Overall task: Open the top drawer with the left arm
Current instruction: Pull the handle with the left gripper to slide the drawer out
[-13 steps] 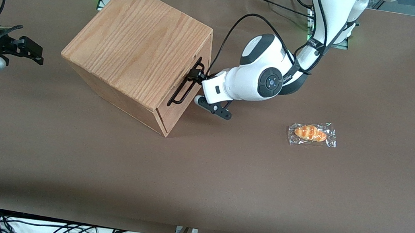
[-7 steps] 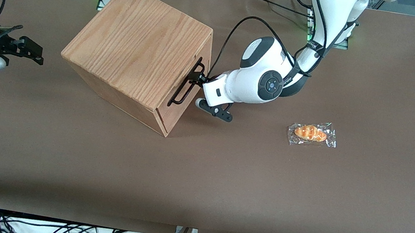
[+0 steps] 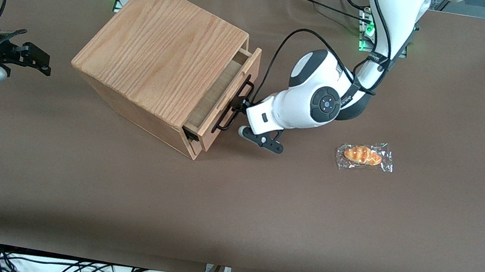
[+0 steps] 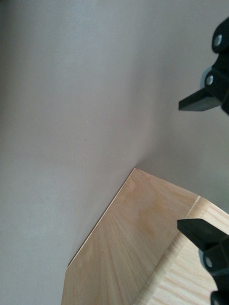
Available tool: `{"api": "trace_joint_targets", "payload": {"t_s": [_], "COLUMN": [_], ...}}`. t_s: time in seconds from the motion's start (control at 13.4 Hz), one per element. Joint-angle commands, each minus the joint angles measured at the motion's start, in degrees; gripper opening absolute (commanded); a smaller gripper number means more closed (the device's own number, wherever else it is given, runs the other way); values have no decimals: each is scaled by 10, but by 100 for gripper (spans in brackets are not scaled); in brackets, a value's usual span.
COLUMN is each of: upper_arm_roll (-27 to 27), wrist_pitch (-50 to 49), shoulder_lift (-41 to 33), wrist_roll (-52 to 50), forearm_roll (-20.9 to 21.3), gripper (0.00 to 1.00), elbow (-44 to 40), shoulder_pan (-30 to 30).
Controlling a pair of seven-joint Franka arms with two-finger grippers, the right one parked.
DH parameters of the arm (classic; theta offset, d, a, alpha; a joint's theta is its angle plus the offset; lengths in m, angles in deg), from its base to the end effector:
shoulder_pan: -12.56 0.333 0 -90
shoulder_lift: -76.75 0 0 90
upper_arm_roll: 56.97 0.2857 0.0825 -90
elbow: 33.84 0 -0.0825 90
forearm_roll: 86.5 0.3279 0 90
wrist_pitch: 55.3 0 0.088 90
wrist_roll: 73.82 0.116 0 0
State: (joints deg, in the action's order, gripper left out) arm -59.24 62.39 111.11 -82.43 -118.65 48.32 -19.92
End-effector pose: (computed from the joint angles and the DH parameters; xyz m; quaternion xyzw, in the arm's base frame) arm 0.5216 -0.3961 0.3450 0.9621 -0.0904 -0.0862 0.2425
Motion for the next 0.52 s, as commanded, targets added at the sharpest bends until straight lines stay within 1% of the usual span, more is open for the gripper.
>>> {"api": "trace_joint_targets", "payload": {"t_s": [0.0,0.07,0.15,0.3,0.45], "upper_arm_roll": [5,5,5,5,6], "wrist_pitch": [-11,-11,-12,-12,-19], "shoulder_lift": [5,5,5,5,4], "wrist_roll": [2,1,1,2,2], "forearm_roll": [26,39,44,45,45], "gripper": [100,100,100,100,100], "elbow": [-20,-31,-34,-35,-35], "shoulder_pan": [22,30,37,54,58]}}
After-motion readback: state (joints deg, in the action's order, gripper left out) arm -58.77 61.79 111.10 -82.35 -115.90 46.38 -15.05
